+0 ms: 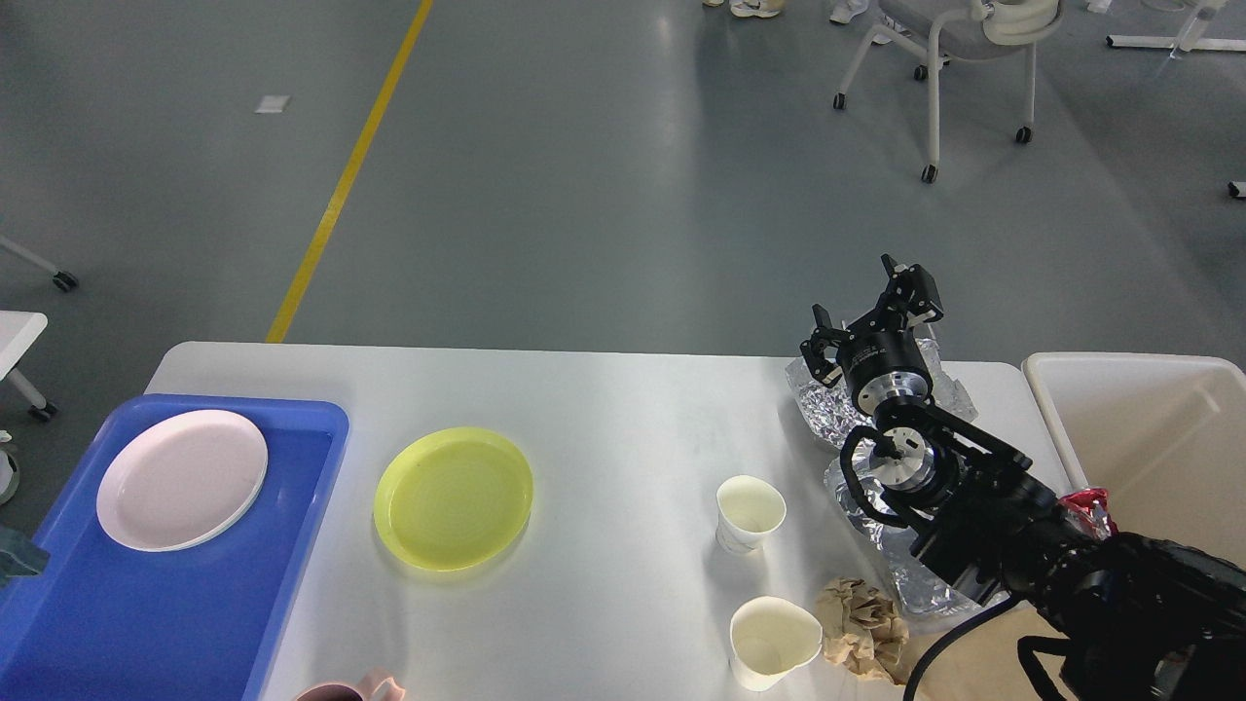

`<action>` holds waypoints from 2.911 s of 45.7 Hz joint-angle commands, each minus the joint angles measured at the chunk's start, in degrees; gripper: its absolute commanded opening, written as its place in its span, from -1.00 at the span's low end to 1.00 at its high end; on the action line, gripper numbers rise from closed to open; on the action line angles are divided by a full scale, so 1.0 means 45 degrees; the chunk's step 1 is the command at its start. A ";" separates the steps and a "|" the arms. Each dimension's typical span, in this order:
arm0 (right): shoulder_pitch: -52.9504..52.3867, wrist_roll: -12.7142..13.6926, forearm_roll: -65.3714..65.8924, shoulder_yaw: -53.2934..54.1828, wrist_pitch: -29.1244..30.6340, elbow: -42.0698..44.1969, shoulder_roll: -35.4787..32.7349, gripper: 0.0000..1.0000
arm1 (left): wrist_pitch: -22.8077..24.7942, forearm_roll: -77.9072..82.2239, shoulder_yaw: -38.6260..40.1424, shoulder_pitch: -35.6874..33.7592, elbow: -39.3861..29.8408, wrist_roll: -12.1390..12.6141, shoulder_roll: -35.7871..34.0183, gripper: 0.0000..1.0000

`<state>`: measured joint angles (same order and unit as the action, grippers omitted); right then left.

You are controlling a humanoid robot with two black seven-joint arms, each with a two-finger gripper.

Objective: Tidy desktop

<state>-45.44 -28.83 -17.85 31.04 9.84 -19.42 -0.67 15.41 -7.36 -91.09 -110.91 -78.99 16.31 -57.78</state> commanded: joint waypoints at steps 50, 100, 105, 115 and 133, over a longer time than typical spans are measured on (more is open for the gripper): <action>0.0000 0.0000 0.0002 -0.0003 0.0000 0.0020 -0.0008 1.00 | -0.3542 0.0600 0.7899 0.9197 0.2183 -0.0129 -0.0227 -0.89; 0.0000 0.0000 0.0002 -0.0003 0.0000 0.0020 -0.0008 1.00 | -0.4323 0.0561 0.8543 0.9900 0.2944 -0.0246 0.0300 -0.67; 0.0000 0.0000 0.0002 -0.0003 0.0000 0.0020 -0.0008 1.00 | -0.4323 0.0561 0.8914 1.0154 0.2925 -0.0226 0.0358 -0.69; 0.0000 0.0000 0.0002 -0.0003 0.0000 0.0020 0.0011 1.00 | -0.4226 0.0580 0.9149 1.0272 0.2847 -0.0129 0.0417 -0.70; 0.0000 0.0000 0.0002 -0.0003 0.0000 0.0020 -0.0008 1.00 | -0.4167 0.0580 0.9149 1.0213 0.2535 -0.0031 0.0378 -0.78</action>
<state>-45.43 -28.83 -17.83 31.06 9.84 -19.33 -0.67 -3.36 -4.74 -49.92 -64.87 -66.92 16.13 -56.01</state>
